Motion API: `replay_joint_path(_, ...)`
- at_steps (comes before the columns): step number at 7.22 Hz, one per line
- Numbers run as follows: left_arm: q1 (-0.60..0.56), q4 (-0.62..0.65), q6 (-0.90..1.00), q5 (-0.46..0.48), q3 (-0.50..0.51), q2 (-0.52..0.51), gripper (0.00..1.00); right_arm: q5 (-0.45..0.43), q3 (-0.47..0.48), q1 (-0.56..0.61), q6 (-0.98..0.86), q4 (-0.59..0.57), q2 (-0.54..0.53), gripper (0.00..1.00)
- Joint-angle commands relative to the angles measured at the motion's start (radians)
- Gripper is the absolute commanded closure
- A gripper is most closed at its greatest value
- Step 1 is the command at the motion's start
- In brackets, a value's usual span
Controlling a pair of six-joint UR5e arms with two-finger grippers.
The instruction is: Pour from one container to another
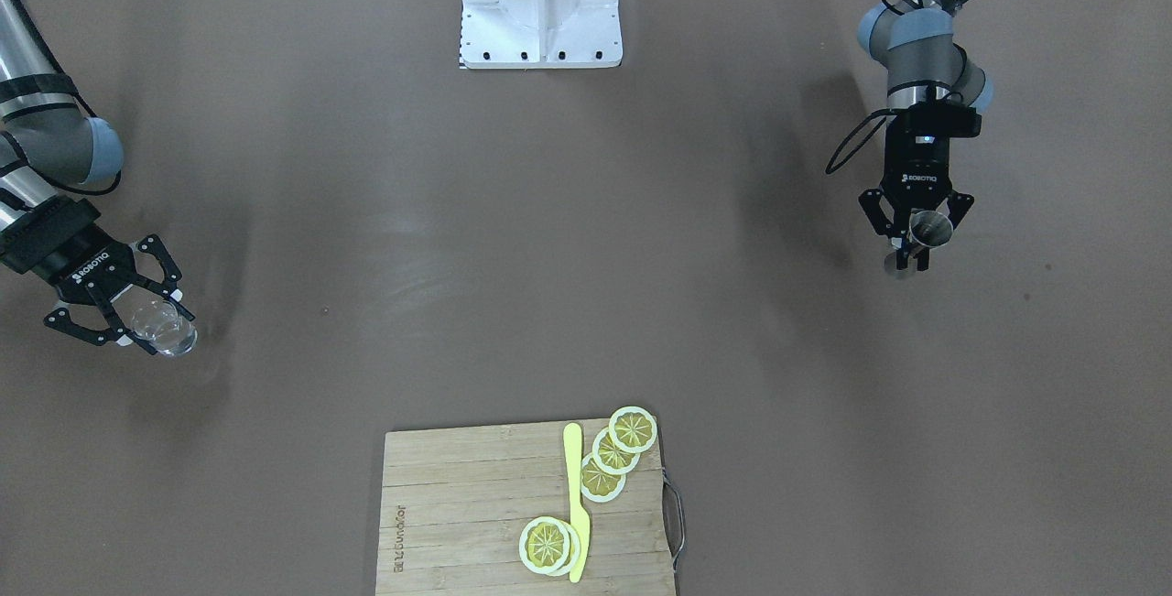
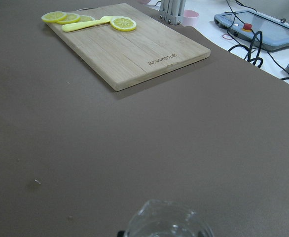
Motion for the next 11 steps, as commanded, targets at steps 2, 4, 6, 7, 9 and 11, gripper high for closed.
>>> replay_joint_path(2,-0.002,0.032,-0.004,-0.052,0.0,-0.022,1.0,0.01,-0.025,-0.024,0.004,0.076,-0.012,1.0)
replay_joint_path(4,-0.002,0.043,-0.039,-0.023,0.029,-0.046,1.0,0.024,-0.027,-0.035,0.004,0.104,-0.024,1.0)
replay_joint_path(6,-0.004,0.07,-0.041,0.013,0.075,-0.083,1.0,0.05,-0.028,-0.036,0.002,0.122,-0.036,1.0)
replay_joint_path(7,-0.004,0.07,-0.043,0.023,0.086,-0.088,1.0,0.054,-0.036,-0.036,0.002,0.131,-0.036,1.0)
replay_joint_path(9,-0.004,0.07,-0.044,0.027,0.088,-0.088,1.0,0.057,-0.05,-0.044,-0.001,0.142,-0.036,1.0)
replay_joint_path(11,-0.004,0.072,-0.044,0.019,0.088,-0.089,1.0,0.094,-0.05,-0.049,-0.054,0.142,-0.032,1.0)
